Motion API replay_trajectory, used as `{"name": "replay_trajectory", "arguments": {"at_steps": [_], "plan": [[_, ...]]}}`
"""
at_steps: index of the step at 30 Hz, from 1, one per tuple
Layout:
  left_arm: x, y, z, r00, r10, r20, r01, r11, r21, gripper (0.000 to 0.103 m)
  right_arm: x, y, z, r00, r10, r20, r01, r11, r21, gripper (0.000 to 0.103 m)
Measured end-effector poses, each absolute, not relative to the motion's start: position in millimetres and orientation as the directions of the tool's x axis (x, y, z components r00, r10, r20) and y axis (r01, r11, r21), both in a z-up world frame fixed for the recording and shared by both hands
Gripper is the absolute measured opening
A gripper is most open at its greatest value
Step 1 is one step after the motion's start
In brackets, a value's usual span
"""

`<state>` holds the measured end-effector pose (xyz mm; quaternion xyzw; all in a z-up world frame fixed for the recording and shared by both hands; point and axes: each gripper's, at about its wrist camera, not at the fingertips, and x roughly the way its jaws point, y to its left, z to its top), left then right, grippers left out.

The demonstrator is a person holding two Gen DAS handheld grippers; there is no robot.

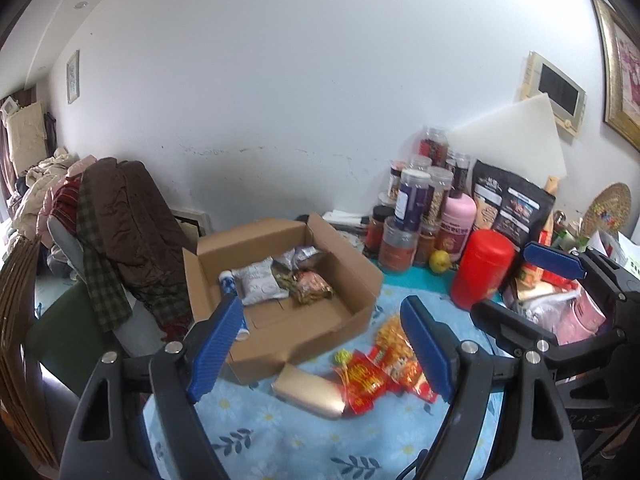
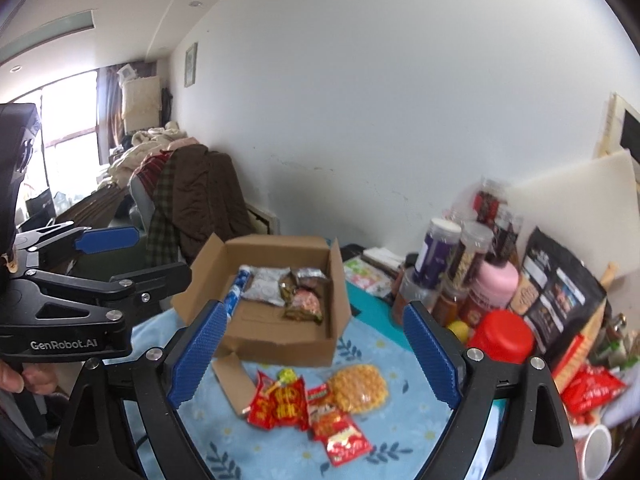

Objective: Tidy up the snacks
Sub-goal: 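Withdraw both grippers from the box back over the table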

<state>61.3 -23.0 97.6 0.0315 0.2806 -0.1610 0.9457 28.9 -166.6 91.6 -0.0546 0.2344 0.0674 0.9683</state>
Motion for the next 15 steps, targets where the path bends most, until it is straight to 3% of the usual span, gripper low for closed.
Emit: {"name": "replay_trajectory", "arguments": {"at_steps": [15], "plan": [[32.2,-34.8,47.2,0.73,-0.315,-0.606,0.372,0.928,-0.034,0.082,-1.6,-183.0,29.8,0.834,0.114,-0.54,-0.124,0.992,0.019,0.091]]}}
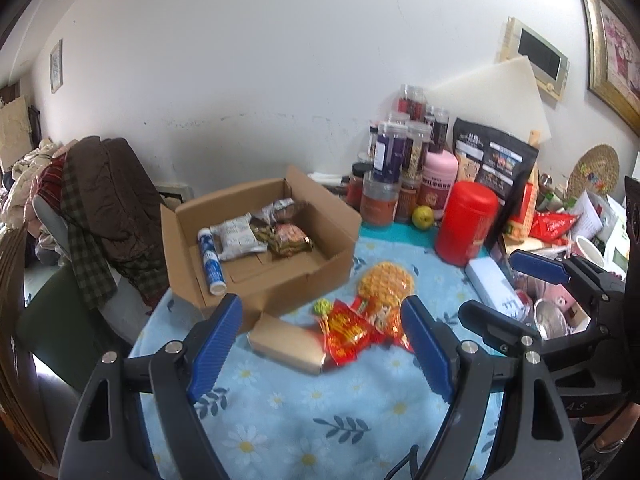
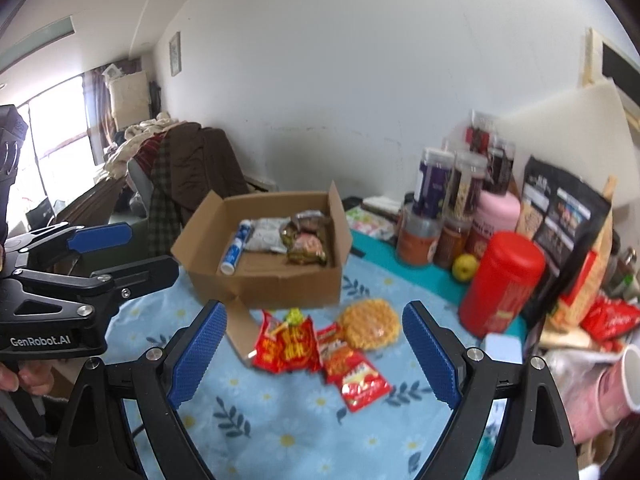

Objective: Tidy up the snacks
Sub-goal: 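Withdraw both grippers from the box back over the table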

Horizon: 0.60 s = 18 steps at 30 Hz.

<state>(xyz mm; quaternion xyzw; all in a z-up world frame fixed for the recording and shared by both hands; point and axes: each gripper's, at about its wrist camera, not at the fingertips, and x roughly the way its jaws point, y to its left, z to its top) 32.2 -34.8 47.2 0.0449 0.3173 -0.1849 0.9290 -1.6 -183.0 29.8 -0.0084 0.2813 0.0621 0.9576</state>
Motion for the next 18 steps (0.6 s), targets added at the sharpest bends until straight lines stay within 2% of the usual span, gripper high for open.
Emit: {"name": "replay_trajectory", "arguments": {"at_steps": [18], "plan": [[47.5,-51.4,-28.9,0.62,-0.284,-0.731,0.328,0.941,-0.087,0.081,0.3,-199.4,-35.3,0.772,0.095,-0.628,-0.08,0.995,0.051,0.091]]}}
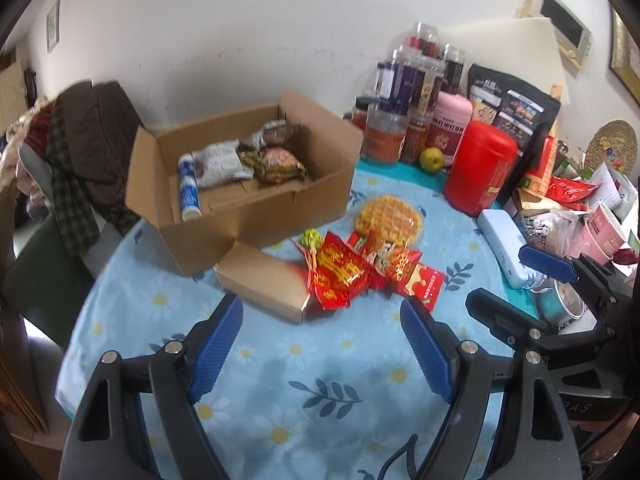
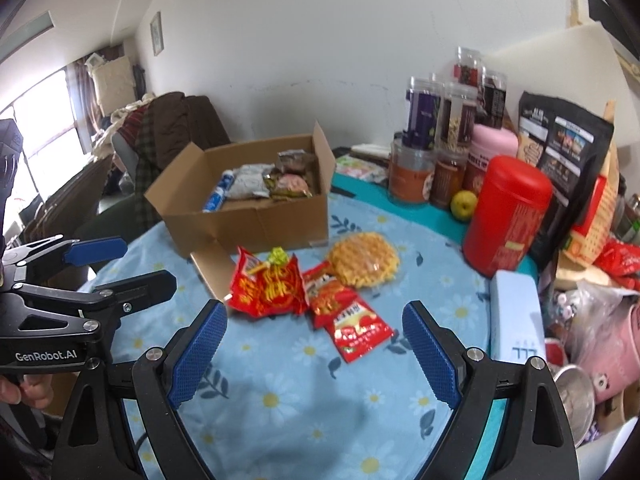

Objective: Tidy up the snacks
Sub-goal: 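Withdraw both grippers from the box back over the table, then grasp the gold rectangular box with the left gripper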

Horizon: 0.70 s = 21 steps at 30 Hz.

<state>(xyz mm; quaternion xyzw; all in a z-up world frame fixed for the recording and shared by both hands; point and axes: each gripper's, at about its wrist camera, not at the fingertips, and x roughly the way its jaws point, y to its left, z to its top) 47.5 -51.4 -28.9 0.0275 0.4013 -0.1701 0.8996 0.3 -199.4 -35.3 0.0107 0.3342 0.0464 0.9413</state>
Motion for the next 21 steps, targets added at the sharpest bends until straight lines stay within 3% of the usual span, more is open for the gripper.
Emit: {"name": "replay_trajectory", "arguments": {"at_steps": [21], "plan": [[142.8,-24.8,-103.7,0.51,-0.089,-0.855,-0.014,0.994,-0.112,0.081,61.2,-222.6,-93.8,0.691,0.045,-0.722,-0.014,0.999,0.049,0.091]]}}
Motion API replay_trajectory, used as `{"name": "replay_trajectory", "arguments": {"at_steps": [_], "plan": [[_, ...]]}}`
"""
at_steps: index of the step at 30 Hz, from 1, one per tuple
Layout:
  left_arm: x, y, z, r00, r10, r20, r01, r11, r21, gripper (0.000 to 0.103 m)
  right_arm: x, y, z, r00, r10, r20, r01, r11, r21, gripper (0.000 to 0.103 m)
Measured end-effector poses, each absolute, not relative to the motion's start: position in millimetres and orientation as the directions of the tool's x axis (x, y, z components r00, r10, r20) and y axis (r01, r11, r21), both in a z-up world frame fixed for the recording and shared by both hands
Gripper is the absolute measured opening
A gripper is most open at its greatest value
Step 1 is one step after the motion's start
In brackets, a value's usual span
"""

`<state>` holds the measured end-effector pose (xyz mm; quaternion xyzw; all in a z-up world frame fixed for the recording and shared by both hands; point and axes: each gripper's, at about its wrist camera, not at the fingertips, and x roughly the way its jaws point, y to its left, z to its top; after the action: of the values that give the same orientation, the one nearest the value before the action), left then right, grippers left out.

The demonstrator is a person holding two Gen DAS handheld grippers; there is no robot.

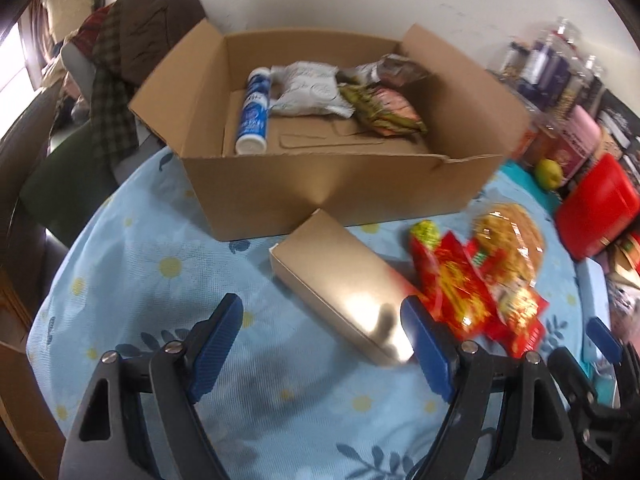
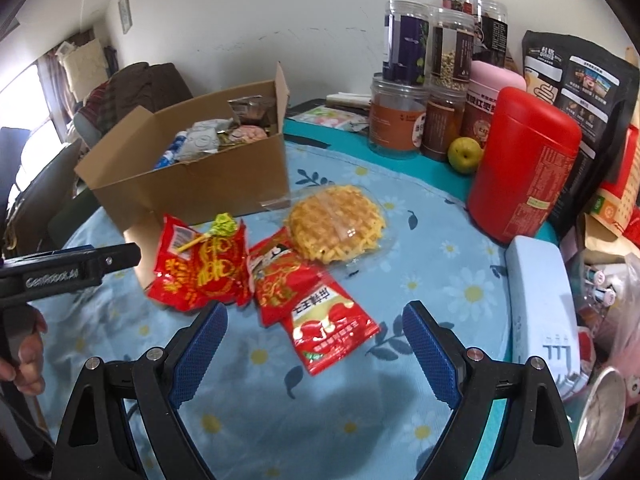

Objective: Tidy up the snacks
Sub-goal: 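Grasp the gold rectangular box with the left gripper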

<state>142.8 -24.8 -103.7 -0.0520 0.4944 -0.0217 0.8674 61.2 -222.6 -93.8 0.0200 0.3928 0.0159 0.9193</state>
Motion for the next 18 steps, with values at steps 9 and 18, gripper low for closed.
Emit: {"name": "replay_trajectory", "arguments": {"at_steps": [9,18], "plan": [[170.0,-23.6,-113.3,0.479,-0.123,-0.869,-0.048,0.985,-0.166,0.082,75.0,-226.2,-103.9,0.682,0.028,-0.731,-0.011,1.0,0.029,0.091],[190.5,-34.7,-129.5,0.423,-0.116,-0.899,-0.066,0.985,-0.158,0.082,81.3,-238.0,-115.1,0.664,0.019,-0.748,0.002,1.0,0.027,0.091]]}}
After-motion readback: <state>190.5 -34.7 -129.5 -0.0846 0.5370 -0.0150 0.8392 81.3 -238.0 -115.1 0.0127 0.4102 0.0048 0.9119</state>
